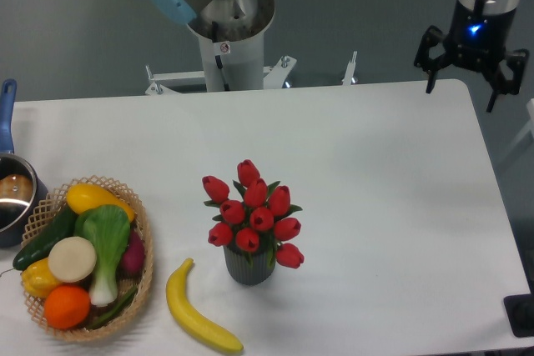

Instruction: Insert the flowers into the vase

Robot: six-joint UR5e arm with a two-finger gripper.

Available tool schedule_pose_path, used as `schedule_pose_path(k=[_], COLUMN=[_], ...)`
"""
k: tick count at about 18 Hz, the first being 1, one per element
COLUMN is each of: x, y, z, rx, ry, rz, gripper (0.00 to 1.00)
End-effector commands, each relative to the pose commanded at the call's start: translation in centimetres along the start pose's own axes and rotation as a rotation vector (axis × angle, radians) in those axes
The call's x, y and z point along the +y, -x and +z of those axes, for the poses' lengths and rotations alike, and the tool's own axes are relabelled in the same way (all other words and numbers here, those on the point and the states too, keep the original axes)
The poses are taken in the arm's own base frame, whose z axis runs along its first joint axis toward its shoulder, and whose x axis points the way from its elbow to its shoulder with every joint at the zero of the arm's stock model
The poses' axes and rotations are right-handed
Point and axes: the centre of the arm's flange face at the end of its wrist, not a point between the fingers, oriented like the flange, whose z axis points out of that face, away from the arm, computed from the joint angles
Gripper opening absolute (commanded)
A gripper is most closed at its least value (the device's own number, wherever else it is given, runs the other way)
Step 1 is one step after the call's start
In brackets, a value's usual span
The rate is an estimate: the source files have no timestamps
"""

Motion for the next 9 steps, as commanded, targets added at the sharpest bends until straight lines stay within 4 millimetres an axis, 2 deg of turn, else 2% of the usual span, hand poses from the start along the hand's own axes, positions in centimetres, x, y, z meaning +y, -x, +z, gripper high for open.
schedule_pose_path(k=[3,5,7,9], x=[-0.5,-0.5,-1.5,-1.8], y=[-0.8,-1.2,-1.9,-2.4], z=[-0.9,-0.2,0.3,-0.8], rx=[-0.037,-0.024,-0.022,-0.041], ry=[-0.010,0.001,-0.001,0.022], rz=[0.004,-0.004,0.021,0.032], gripper=[1.00,1.00,1.00,1.00])
